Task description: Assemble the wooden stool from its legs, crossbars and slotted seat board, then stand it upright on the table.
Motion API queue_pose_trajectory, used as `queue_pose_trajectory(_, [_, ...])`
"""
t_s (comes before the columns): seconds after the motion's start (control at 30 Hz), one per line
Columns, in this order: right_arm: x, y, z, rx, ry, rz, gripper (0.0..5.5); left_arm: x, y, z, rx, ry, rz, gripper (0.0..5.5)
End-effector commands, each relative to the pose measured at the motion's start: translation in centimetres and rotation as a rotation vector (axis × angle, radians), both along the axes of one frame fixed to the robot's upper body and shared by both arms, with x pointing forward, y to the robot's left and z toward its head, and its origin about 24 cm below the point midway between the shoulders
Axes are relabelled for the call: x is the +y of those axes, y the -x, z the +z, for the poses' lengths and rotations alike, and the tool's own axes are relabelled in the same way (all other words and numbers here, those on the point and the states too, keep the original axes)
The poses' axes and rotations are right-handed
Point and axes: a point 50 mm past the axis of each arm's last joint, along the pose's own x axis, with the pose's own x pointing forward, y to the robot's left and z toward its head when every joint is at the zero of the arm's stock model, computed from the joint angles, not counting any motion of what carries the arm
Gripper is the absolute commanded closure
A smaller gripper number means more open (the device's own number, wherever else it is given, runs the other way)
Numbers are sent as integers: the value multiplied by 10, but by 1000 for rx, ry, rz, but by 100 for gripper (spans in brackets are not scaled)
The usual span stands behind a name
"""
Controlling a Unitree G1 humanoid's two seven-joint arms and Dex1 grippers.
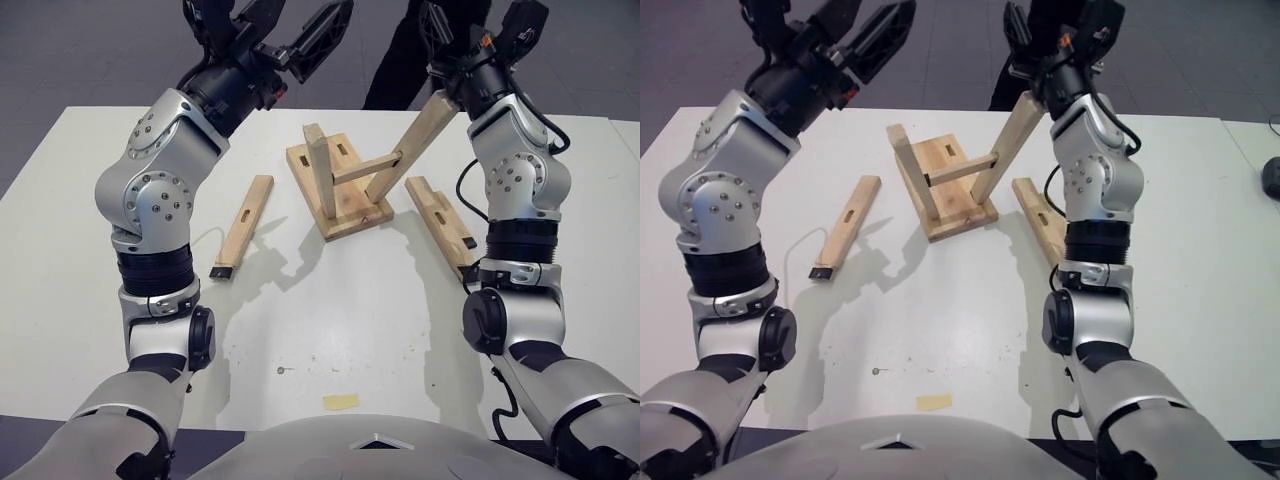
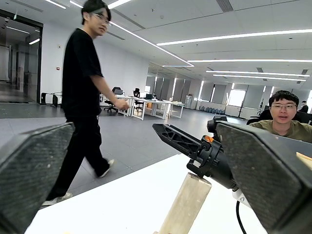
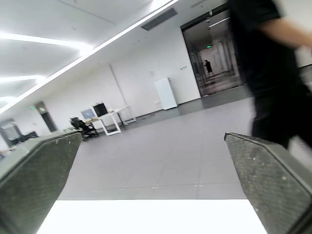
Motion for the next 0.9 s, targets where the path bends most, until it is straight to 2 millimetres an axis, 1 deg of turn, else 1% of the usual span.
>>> queue_pose_trajectory(0.03, [-3, 4, -24, 87, -72, -14, 10, 2, 1, -5, 17, -23, 11, 12])
queue_pose_trajectory(0.13, [-12, 12, -1, -7, -138, -24, 10, 7, -1, -5, 16, -18, 39, 12])
queue_pose_trajectory(0.23, [-24, 23, 24, -109, -225, -40, 10, 19, -5, -1, 9, -7, 112, 12])
queue_pose_trajectory(0.3, [-34, 35, 35, -171, -253, -57, 10, 29, -8, 0, 13, 4, 173, 12])
queue_pose_trajectory(0.37, [-40, 50, 36, -213, -223, -30, 10, 41, -11, -3, 31, -5, 251, 12])
queue_pose_trajectory(0.43, [-44, 66, 27, -216, -156, 20, 10, 46, -13, -17, 62, -100, 328, 12])
queue_pose_trajectory(0.5, [-52, 77, 15, -187, -112, 24, 10, 45, -14, -35, 82, -243, 379, 12])
queue_pose_trajectory(0.57, [-58, 87, 7, -168, -94, 32, 10, 42, -15, -51, 115, -314, 398, 12])
queue_pose_trajectory(0.67, [-65, 95, 6, -173, -56, -4, 10, 32, -11, -67, 150, -393, 403, 12])
queue_pose_trajectory(0.73, [-70, 97, 10, -181, -67, -48, 10, 17, -5, -74, 151, -422, 352, 12])
queue_pose_trajectory(0.8, [-69, 102, 12, -189, -4, -72, 10, 1, 0, -79, 139, -450, 297, 12])
queue_pose_trajectory(0.9, [-62, 113, 25, -238, 47, 7, 10, -29, 8, -79, 78, -495, 163, 12])
